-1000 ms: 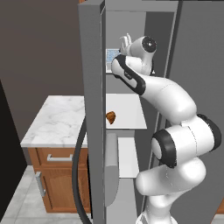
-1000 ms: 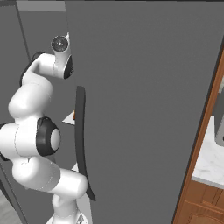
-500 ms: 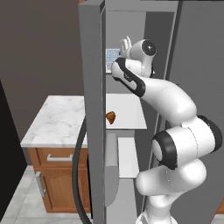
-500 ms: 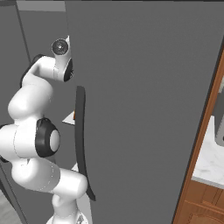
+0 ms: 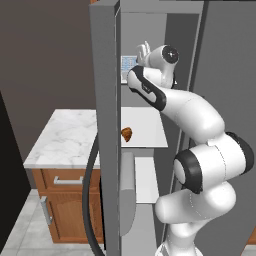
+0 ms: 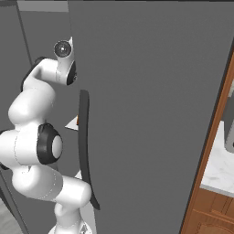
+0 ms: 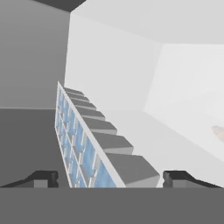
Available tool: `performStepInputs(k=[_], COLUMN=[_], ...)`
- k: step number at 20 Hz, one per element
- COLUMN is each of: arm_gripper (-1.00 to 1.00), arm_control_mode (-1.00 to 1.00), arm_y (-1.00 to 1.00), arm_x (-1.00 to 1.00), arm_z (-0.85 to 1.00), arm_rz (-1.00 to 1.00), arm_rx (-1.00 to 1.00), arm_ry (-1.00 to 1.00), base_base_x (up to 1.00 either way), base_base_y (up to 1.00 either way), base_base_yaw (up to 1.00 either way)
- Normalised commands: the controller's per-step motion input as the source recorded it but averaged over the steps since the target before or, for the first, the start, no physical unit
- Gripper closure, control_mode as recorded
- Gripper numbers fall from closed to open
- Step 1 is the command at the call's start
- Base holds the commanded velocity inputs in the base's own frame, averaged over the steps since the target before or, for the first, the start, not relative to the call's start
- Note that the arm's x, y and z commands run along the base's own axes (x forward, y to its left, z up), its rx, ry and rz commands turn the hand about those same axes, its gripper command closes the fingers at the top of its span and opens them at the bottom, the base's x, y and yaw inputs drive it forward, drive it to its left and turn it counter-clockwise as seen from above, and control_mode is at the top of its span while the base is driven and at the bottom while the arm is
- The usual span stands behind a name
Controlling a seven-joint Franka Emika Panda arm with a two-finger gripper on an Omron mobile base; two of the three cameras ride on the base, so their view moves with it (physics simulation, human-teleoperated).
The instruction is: Open the freezer door, pick up the ice cube tray from the freezer, and place it on the dining counter.
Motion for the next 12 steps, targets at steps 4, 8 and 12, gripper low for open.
performStepInputs(k=[4, 8, 12], arm_gripper=[-1.0, -1.0, -1.0], arm_control_mode=[-1.0, -1.0, -1.0], arm_y=[0.0, 0.0, 0.0], arm_x=[0.0, 0.0, 0.0], arm_z=[0.0, 0.0, 0.0], arm_rz=[0.0, 0.0, 0.0], arm_rx=[0.0, 0.0, 0.0], arm_ry=[0.0, 0.0, 0.0], base_base_x=[0.0, 0.0, 0.0], base_base_y=[0.0, 0.0, 0.0], base_base_yaw=[0.0, 0.0, 0.0])
